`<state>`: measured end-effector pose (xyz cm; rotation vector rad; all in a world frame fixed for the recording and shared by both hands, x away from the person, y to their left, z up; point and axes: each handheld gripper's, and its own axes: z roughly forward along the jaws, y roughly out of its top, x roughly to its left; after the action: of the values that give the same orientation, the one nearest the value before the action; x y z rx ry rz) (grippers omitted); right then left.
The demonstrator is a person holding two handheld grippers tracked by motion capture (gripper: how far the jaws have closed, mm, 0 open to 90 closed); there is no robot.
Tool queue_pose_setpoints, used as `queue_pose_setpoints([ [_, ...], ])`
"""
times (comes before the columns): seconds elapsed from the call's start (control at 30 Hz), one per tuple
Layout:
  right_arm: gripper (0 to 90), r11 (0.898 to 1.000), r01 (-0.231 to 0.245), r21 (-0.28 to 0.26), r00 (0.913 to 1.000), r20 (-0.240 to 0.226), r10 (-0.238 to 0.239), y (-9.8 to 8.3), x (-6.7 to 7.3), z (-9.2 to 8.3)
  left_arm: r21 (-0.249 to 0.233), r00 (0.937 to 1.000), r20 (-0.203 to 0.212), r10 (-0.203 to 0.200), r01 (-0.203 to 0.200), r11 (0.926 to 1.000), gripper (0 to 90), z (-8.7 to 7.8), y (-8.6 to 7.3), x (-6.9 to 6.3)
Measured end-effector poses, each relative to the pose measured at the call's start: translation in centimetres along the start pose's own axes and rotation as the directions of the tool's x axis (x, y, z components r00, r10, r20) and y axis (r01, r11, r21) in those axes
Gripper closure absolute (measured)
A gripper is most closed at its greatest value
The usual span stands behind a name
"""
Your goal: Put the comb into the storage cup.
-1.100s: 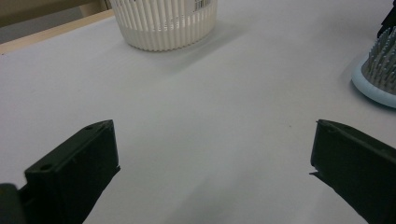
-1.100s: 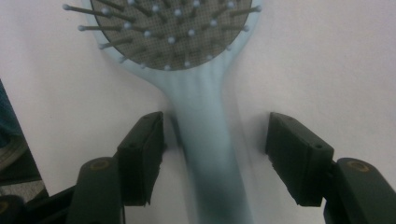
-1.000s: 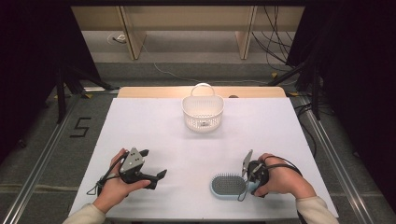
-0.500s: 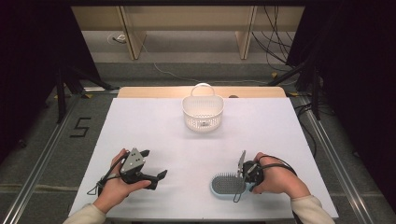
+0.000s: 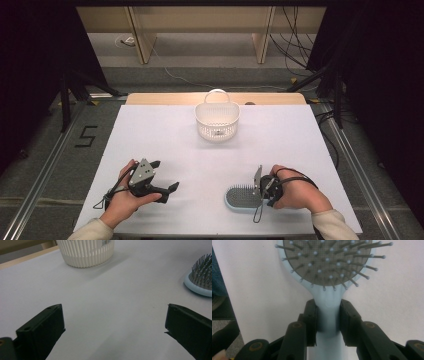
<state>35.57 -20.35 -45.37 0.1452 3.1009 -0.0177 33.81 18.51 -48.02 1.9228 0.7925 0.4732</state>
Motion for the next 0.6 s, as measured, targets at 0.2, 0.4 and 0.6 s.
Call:
queue_pose_setpoints([
  [0.2, 70.3, 1.000, -0.003, -0.018, 1.0000, -0.006, 0.003, -0.26, 0.02, -0.04, -0.001, 1.0000, -0.003, -0.001, 0.001, 1.0000, 1.8, -0.02, 0.00, 0.01],
  [0.4, 70.3, 0.999, -0.030, -0.030, 0.9994, -0.016, 0.030, -0.49, -0.12, -0.11, 0.000, 1.0000, -0.004, -0.002, 0.002, 1.0000, 1.8, -0.04, 0.01, 0.00],
  [0.6, 70.3, 0.998, -0.032, -0.058, 0.9994, -0.015, 0.031, -0.79, -0.20, -0.11, -0.001, 1.0000, -0.005, -0.005, 0.005, 1.0000, 1.9, -0.02, -0.01, 0.02],
])
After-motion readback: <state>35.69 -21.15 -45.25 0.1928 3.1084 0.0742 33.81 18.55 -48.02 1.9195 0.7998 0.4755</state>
